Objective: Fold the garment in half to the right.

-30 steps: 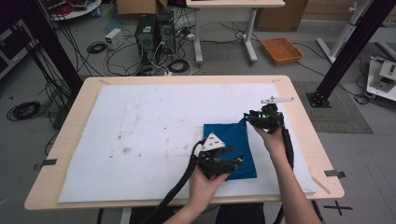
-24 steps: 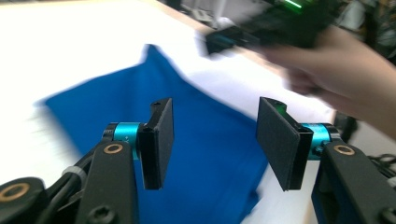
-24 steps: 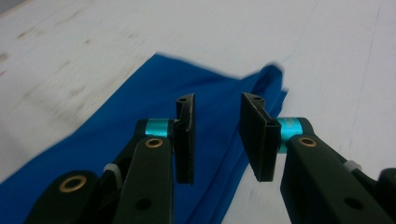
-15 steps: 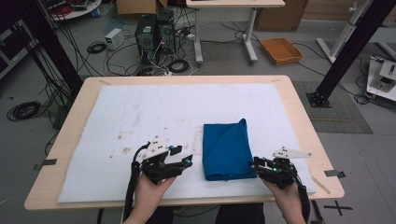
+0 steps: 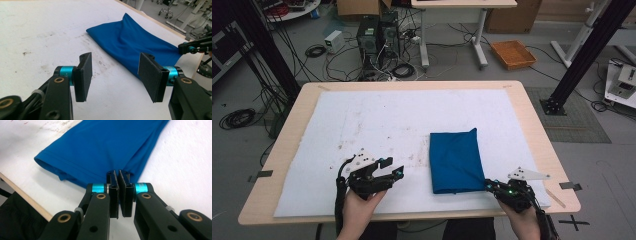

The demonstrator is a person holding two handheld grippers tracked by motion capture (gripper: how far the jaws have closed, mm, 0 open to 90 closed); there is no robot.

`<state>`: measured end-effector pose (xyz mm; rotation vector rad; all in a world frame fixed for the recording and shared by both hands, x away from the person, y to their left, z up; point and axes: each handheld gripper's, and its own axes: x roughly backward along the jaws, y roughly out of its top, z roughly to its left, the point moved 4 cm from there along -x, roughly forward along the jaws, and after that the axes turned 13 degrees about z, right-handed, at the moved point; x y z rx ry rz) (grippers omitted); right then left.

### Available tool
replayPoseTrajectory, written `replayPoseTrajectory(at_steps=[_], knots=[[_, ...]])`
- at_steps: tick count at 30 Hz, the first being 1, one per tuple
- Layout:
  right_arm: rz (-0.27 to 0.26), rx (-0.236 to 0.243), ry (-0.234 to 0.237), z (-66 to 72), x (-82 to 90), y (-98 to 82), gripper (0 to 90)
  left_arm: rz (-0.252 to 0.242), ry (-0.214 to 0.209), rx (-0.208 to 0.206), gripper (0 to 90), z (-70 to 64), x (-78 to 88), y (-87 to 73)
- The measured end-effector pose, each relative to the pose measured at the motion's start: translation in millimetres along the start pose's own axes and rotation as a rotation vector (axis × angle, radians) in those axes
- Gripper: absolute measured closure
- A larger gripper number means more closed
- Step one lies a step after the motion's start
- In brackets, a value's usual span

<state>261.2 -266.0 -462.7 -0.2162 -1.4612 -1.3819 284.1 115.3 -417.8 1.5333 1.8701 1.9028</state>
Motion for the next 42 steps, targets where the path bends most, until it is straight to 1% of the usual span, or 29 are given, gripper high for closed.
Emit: replayPoseTrajectory(at_steps=[3,4,5,6,7,8,11,12,13,15,18,19,20,21,23,25,26,27,28,29,30,32,35,36,38,41,42], knots=[[0.016,-0.018,-0.016,-4.7,0.9,-6.5,86.8,0.007,0.003,0.001,45.1,0.2,-0.6,-0.7],[0.022,-0.027,-0.014,-6.7,0.3,-8.2,85.2,0.008,0.002,0.000,45.2,0.2,-0.7,-0.9],[0.024,-0.038,-0.008,-7.7,0.0,-9.1,80.5,0.010,0.002,-0.002,45.1,0.3,-1.0,-1.0],[0.018,-0.042,-0.007,-9.6,0.2,-8.1,77.6,0.012,0.002,-0.004,45.1,0.7,-1.6,-0.9],[0.010,-0.047,-0.003,-11.0,1.2,-5.1,77.6,0.014,0.003,-0.003,45.1,0.9,-2.0,-0.9],[-0.005,-0.042,-0.013,-12.9,2.7,-0.1,77.0,0.016,0.004,-0.003,45.1,1.6,-2.5,-1.0],[-0.034,-0.044,-0.033,-22.1,2.3,26.2,74.4,0.020,0.007,0.005,45.2,5.4,-4.3,-1.9],[-0.050,-0.054,-0.041,-27.6,0.2,40.2,74.1,0.021,0.006,0.007,45.1,6.7,-5.0,-2.5],[-0.056,-0.062,-0.038,-31.8,-2.6,52.0,74.1,0.027,0.006,0.008,45.1,7.8,-5.5,-3.0],[-0.072,-0.072,-0.048,-39.7,-8.8,73.1,73.4,0.030,0.012,0.014,45.1,10.7,-7.2,-4.4],[-0.088,-0.097,-0.052,-51.7,-22.9,108.2,73.3,0.038,0.016,0.026,45.1,14.6,-8.7,-6.4],[-0.087,-0.117,-0.051,-55.9,-28.8,117.9,73.0,0.039,0.017,0.027,45.1,15.7,-8.5,-6.9],[-0.073,-0.129,-0.053,-60.1,-35.5,126.4,72.8,0.039,0.018,0.028,45.1,16.8,-8.0,-7.3],[-0.062,-0.138,-0.064,-64.1,-42.1,133.5,72.8,0.038,0.016,0.032,45.1,17.4,-7.7,-7.6],[-0.050,-0.173,-0.068,-71.5,-54.0,144.1,72.7,0.038,0.018,0.035,45.1,19.1,-6.6,-8.4],[-0.040,-0.210,-0.067,-77.5,-64.5,150.0,72.3,0.038,0.020,0.040,45.1,20.3,-5.8,-9.4],[-0.035,-0.221,-0.060,-80.1,-69.4,151.3,72.4,0.043,0.018,0.037,45.1,21.0,-5.5,-10.1],[-0.035,-0.221,-0.060,-80.1,-69.4,151.3,72.4,0.043,0.018,0.037,45.1,21.0,-5.5,-10.1],[-0.019,-0.233,-0.068,-82.7,-74.7,151.7,72.3,0.045,0.018,0.039,45.1,21.8,-5.8,-11.4],[0.001,-0.246,-0.070,-87.8,-83.1,151.1,73.9,0.050,0.016,0.039,45.1,21.9,-6.1,-12.0],[-0.010,-0.248,-0.074,-89.6,-84.9,151.0,79.6,0.050,0.017,0.042,45.1,22.1,-6.5,-12.5],[-0.041,-0.223,-0.087,-91.2,-85.2,152.2,89.6,0.053,0.014,0.045,45.1,22.2,-7.3,-13.3],[-0.084,-0.204,-0.098,-93.4,-82.8,154.6,90.0,0.058,0.018,0.043,45.1,23.4,-7.9,-14.1],[-0.087,-0.198,-0.106,-94.3,-82.4,154.6,90.0,0.058,0.017,0.045,45.1,23.3,-8.2,-14.2],[-0.075,-0.187,-0.123,-95.9,-82.7,153.7,90.0,0.061,0.019,0.047,45.1,23.2,-8.6,-14.4],[-0.092,-0.183,-0.136,-98.0,-81.2,152.2,90.0,0.062,0.017,0.045,45.0,23.4,-9.2,-14.9],[-0.081,-0.180,-0.137,-98.8,-81.9,151.5,90.0,0.064,0.020,0.047,45.0,23.6,-9.4,-15.3]])
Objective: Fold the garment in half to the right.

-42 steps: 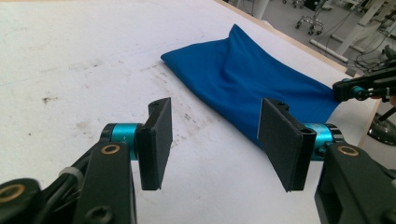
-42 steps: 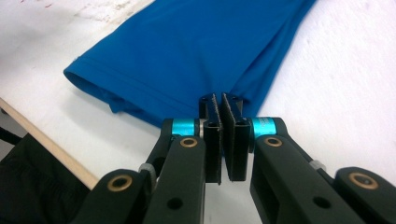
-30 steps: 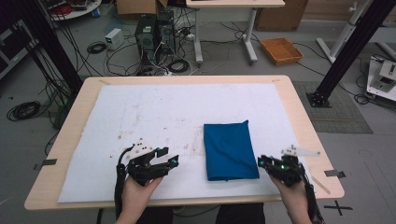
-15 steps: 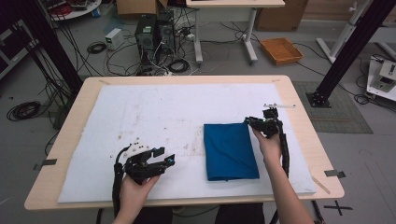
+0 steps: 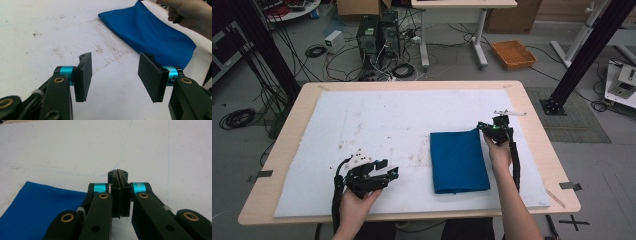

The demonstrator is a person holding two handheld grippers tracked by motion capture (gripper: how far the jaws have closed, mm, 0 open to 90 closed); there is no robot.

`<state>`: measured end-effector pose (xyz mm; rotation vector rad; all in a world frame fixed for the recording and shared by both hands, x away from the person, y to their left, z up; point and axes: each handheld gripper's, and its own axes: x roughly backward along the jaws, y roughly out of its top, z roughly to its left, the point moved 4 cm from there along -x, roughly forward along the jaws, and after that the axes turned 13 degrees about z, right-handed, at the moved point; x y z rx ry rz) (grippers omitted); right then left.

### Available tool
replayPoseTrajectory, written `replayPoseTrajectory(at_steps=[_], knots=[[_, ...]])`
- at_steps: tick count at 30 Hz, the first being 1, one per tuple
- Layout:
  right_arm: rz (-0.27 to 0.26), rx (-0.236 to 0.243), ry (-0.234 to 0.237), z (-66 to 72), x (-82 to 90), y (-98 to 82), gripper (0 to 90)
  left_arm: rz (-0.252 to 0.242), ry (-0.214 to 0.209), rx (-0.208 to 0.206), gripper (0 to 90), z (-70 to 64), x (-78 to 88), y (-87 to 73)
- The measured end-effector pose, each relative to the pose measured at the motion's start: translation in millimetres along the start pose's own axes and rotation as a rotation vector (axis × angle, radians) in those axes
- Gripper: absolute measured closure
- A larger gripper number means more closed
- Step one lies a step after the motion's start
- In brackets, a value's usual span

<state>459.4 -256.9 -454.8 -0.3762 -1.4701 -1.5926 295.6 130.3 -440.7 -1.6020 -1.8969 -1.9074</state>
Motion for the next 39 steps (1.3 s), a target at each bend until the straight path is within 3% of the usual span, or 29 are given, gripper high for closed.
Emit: replayPoseTrajectory(at_steps=[3,6,10,15,17,19,21,25,30,36,39], knots=[[0.027,0.020,-0.054,-4.8,-1.4,-3.6,90.0,0.003,0.003,0.001,45.1,1.0,-0.3,-0.8],[0.048,0.015,-0.070,-8.2,-2.3,-7.1,90.0,0.000,0.004,0.005,45.0,0.5,-0.7,-0.7],[0.048,0.022,-0.079,-9.2,0.0,-7.1,83.0,0.004,-0.001,-0.002,45.0,-0.6,-1.6,-0.5],[-0.026,0.021,-0.044,-1.8,20.4,-9.9,76.5,-0.015,0.014,-0.017,42.9,4.1,2.6,0.8],[-0.046,0.045,-0.034,2.3,31.8,-14.6,65.3,-0.030,0.023,-0.038,39.4,9.1,7.9,3.7],[-0.066,0.068,-0.025,5.8,44.7,-20.6,61.5,-0.058,0.018,-0.074,38.6,15.1,15.4,7.9],[-0.105,0.095,-0.009,9.8,58.8,-28.3,54.9,-0.072,0.058,-0.109,37.6,23.2,22.4,13.7],[-0.116,0.122,0.030,12.3,80.8,-43.5,43.7,-0.107,0.114,-0.115,37.6,40.6,32.9,26.0],[-0.107,0.135,0.068,7.3,100.4,-56.0,35.0,-0.138,0.147,-0.160,37.5,54.5,42.0,31.9],[-0.105,0.139,0.108,-1.4,113.8,-63.1,31.1,-0.171,0.146,-0.166,36.3,69.1,53.1,29.4],[-0.103,0.138,0.117,-1.8,113.6,-62.2,30.9,-0.183,0.148,-0.145,36.3,75.2,57.2,25.5]])
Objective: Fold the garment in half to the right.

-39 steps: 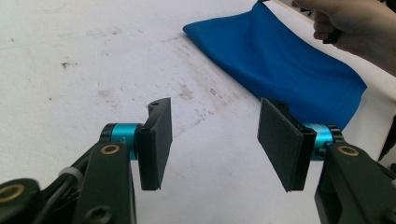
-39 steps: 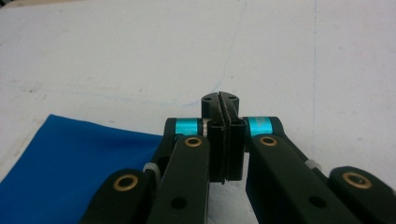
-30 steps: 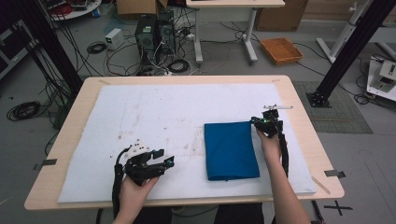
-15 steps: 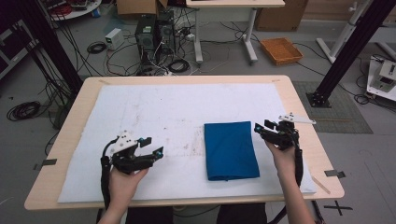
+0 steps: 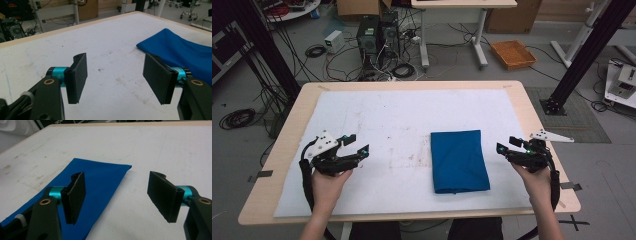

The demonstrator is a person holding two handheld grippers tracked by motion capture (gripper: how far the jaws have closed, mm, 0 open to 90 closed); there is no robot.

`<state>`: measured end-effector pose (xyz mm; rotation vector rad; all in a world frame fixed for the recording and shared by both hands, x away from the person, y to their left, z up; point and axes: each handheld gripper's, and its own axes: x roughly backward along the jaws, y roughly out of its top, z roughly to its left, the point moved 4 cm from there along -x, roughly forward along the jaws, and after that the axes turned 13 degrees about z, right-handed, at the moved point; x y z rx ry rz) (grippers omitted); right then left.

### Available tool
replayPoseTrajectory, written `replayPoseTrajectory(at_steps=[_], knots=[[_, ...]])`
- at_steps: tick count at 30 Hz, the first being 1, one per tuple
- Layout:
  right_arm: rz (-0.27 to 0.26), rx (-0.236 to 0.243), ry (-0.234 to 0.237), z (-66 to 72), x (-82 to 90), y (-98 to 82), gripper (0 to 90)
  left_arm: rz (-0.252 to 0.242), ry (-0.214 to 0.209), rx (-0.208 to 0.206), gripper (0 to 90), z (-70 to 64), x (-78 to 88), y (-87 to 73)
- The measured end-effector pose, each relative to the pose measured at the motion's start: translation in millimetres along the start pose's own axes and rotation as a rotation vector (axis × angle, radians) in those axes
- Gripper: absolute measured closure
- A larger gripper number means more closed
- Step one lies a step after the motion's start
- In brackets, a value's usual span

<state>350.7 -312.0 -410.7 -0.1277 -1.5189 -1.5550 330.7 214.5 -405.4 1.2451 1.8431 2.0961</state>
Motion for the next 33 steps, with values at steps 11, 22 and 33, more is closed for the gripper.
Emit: replayPoseTrajectory(at_steps=[11,22,33], knots=[[0.034,0.025,0.004,4.9,-14.5,2.9,30.9,0.015,0.009,0.026,36.3,5.4,3.9,-9.7],[0.034,0.021,0.002,3.9,-14.4,3.0,30.9,0.015,0.001,0.020,36.3,2.8,4.5,-9.9],[0.035,0.023,0.006,3.8,-15.4,3.7,30.9,0.022,0.000,0.017,36.3,1.7,2.0,-10.2]])
